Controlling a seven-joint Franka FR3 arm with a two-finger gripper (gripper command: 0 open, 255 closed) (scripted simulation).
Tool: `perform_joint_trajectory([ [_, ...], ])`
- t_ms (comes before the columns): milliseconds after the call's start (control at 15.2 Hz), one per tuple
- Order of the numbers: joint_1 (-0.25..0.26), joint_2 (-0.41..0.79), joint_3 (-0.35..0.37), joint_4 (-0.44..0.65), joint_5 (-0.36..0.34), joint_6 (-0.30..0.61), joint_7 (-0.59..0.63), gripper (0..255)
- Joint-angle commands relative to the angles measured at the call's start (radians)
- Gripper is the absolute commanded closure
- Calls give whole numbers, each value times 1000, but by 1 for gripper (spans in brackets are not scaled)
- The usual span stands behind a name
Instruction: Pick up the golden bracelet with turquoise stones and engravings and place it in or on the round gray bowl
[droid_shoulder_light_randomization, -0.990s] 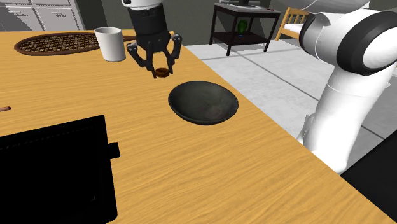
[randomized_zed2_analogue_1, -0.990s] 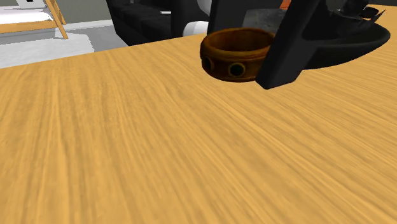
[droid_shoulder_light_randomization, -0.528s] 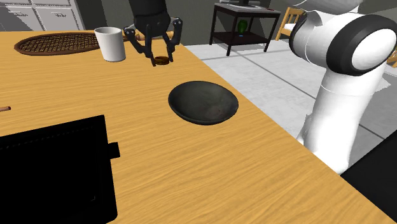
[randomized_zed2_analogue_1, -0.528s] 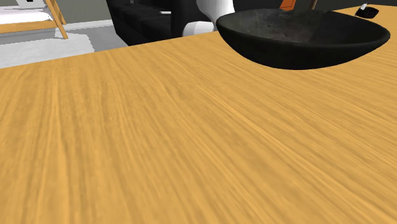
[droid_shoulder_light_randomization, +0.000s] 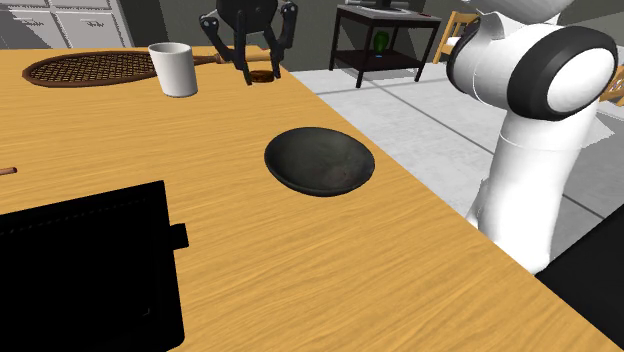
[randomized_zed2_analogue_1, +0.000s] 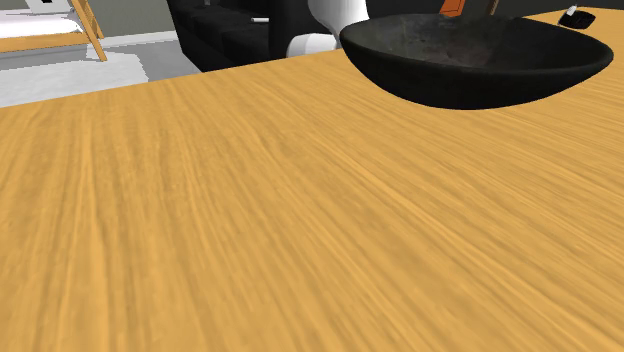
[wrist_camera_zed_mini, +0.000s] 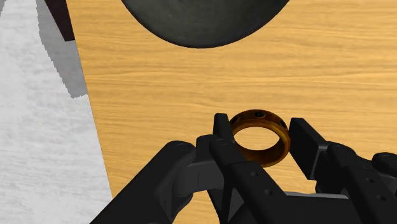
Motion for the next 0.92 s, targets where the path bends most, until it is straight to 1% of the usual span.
perform_joint_trajectory([
  [0,-57,-117,5,-148,66,45,-7,255],
  [132,-98,-232,-6,-280,128,79,-28,255],
  [330,-129,-387,-35,-435,202,105,-67,255],
  [528,-135,-525,-72,-559,257,109,-104,255],
  [660,-131,-600,-94,-622,282,104,-123,255],
  [858,-126,-627,-101,-690,291,148,-127,255],
])
